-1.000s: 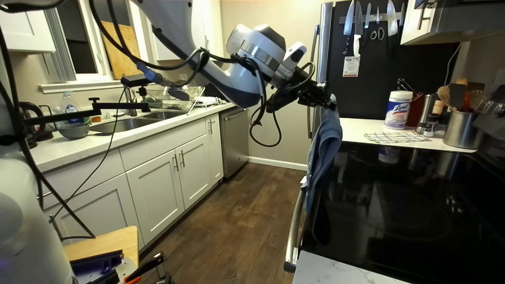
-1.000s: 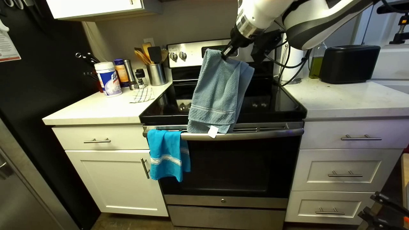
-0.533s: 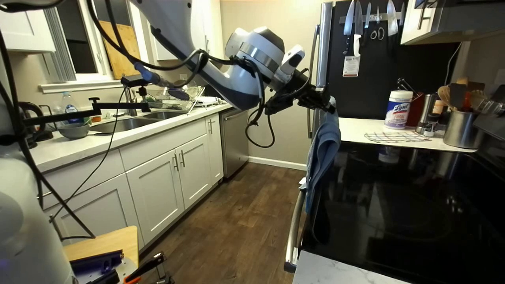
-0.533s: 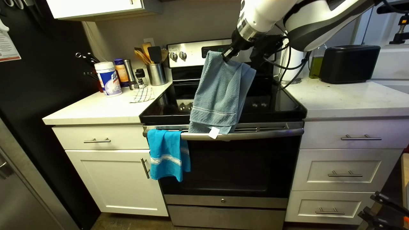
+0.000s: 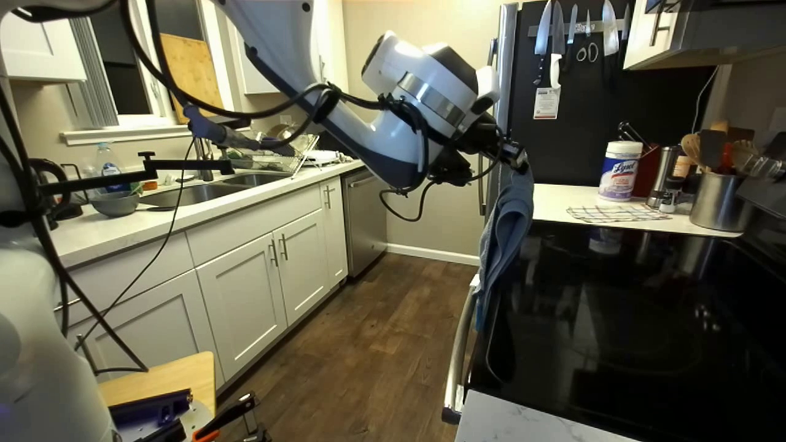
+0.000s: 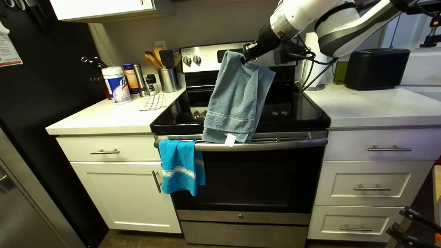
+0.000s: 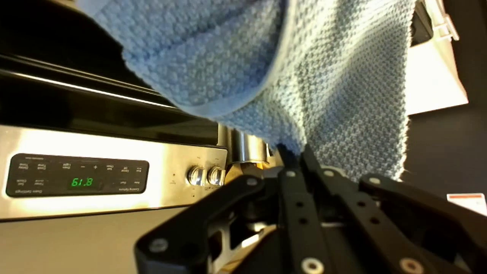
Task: Remove the light blue towel on the right side of the stove hanger and place it on the stove plates
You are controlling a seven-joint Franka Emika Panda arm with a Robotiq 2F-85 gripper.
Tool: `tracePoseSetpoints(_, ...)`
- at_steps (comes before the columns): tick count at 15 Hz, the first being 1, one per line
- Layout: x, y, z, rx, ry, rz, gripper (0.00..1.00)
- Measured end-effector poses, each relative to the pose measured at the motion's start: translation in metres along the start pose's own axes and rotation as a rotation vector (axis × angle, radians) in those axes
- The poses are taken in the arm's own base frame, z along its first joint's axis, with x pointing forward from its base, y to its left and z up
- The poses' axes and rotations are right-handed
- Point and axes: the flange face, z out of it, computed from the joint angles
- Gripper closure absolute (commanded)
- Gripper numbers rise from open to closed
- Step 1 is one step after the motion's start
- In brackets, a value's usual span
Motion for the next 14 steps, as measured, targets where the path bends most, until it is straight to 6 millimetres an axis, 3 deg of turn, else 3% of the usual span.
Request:
tracePoseSetpoints(6,0.017,0.039,-0.009,0.168,0.067,0.237,0.99)
tracePoseSetpoints(14,0.057,0.015,-0.029,0.227,0.145,0.347,0.99)
